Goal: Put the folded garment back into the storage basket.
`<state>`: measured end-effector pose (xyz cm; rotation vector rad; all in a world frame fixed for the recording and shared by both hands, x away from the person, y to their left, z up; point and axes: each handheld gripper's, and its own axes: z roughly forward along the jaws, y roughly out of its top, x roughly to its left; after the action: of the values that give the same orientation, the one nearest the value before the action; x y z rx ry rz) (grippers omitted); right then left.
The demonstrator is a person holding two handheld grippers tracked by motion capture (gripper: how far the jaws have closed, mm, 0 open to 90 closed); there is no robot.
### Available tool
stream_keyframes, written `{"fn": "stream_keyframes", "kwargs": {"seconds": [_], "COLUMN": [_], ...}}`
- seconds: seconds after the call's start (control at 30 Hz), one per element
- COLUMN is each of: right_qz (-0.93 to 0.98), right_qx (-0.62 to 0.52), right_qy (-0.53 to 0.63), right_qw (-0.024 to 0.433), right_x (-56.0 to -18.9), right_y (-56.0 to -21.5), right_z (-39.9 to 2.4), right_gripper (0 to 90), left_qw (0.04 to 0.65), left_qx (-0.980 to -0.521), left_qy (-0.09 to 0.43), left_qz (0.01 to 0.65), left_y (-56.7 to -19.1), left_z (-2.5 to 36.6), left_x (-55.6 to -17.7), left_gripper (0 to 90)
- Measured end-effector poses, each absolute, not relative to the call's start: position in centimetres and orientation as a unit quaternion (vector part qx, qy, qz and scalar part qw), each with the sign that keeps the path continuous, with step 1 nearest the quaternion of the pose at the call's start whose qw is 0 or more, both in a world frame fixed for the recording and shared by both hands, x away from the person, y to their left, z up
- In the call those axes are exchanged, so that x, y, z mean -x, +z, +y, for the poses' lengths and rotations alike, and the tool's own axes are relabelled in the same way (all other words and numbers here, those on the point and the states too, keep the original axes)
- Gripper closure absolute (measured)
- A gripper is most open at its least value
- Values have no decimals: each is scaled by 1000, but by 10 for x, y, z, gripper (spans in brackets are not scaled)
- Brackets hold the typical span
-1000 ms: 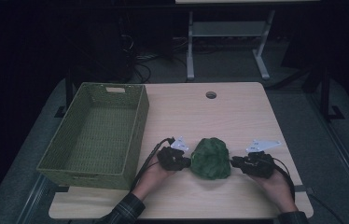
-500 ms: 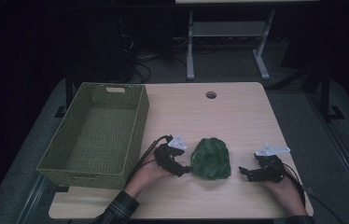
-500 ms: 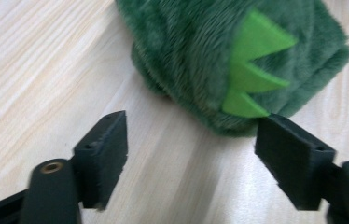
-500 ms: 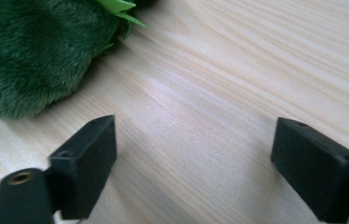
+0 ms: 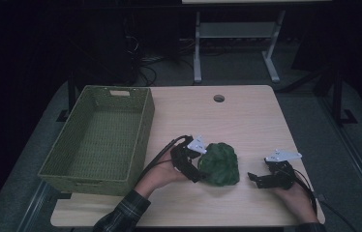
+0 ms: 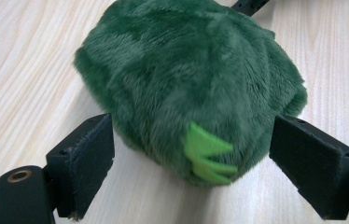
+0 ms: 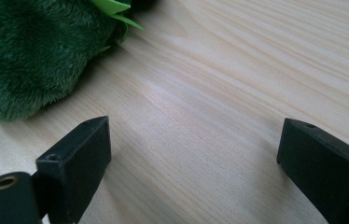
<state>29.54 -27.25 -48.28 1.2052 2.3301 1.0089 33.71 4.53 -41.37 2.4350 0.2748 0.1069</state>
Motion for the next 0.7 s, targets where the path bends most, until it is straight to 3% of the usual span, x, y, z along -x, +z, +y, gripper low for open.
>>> {"fn": "stream_keyframes", "kwargs": {"seconds": [0.37, 0.7], "right_qz": [817, 817], "right_qx": [-423, -423], "right_qy": [354, 354], "right_qw": [166, 166], "right_x": [-295, -295], "right_y": [-483, -483], "right_z": [-273, -273], "right_gripper": [102, 103], "left_qw": [310, 319], "left_qx": [-946, -942], "left_qy": [37, 4], "left_qz": [83, 101], "left_y": [-442, -464], "left_z": [20, 17], "left_x": [-350, -355], "left_gripper": [126, 120]}}
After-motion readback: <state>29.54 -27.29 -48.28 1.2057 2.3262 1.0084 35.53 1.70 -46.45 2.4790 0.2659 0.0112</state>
